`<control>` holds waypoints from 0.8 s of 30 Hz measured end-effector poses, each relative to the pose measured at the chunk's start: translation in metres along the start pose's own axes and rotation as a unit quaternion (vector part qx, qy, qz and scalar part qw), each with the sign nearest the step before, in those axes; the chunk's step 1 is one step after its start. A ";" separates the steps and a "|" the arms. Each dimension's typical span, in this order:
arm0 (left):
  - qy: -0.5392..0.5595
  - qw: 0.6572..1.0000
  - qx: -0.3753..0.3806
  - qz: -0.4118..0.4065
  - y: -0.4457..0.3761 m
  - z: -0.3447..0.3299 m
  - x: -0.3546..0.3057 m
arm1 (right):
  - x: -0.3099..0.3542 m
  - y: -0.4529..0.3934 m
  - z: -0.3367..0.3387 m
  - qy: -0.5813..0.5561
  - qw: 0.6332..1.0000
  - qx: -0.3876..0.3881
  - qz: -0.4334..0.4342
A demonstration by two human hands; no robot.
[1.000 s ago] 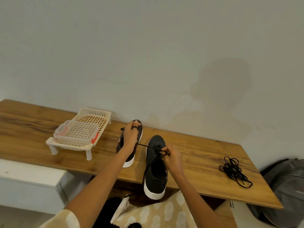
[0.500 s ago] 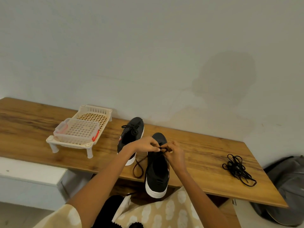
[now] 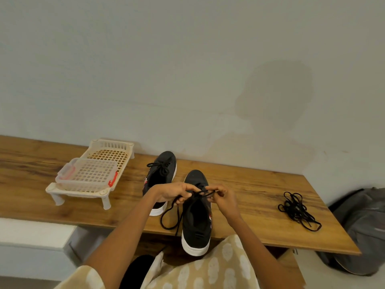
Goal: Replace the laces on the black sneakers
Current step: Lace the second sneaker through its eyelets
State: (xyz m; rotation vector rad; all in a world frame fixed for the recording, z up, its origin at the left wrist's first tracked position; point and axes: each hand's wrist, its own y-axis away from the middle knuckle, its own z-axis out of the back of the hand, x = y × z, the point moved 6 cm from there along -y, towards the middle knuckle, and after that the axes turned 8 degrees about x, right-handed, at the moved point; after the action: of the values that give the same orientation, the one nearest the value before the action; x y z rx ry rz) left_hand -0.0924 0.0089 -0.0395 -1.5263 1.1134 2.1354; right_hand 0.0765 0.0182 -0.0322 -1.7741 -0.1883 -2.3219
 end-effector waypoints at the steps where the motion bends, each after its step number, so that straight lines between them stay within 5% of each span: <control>1: 0.016 1.000 0.018 0.005 0.002 -0.001 0.001 | -0.002 0.002 0.000 -0.020 1.000 0.001 -0.011; 8: -0.044 0.999 -0.004 0.027 -0.005 -0.002 -0.013 | -0.007 0.007 0.014 -0.207 0.974 -0.073 -0.050; 15: -0.136 0.986 -0.100 -0.013 -0.014 0.003 -0.025 | -0.007 0.003 0.049 -0.421 0.861 -0.281 -0.055; 20: -0.126 0.988 -0.093 -0.014 -0.013 0.003 -0.025 | -0.039 -0.012 0.084 -0.326 0.888 -0.300 -0.122; 24: -0.147 0.985 -0.094 -0.008 -0.016 0.004 -0.029 | -0.063 -0.018 0.074 -0.051 0.965 -0.137 -0.219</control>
State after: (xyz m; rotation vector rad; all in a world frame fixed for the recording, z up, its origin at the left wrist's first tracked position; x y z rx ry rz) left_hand -0.0736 0.0278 -0.0194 -1.2298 0.8182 2.4133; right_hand 0.1569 0.0582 -0.0728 -2.1735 -0.3199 -2.6655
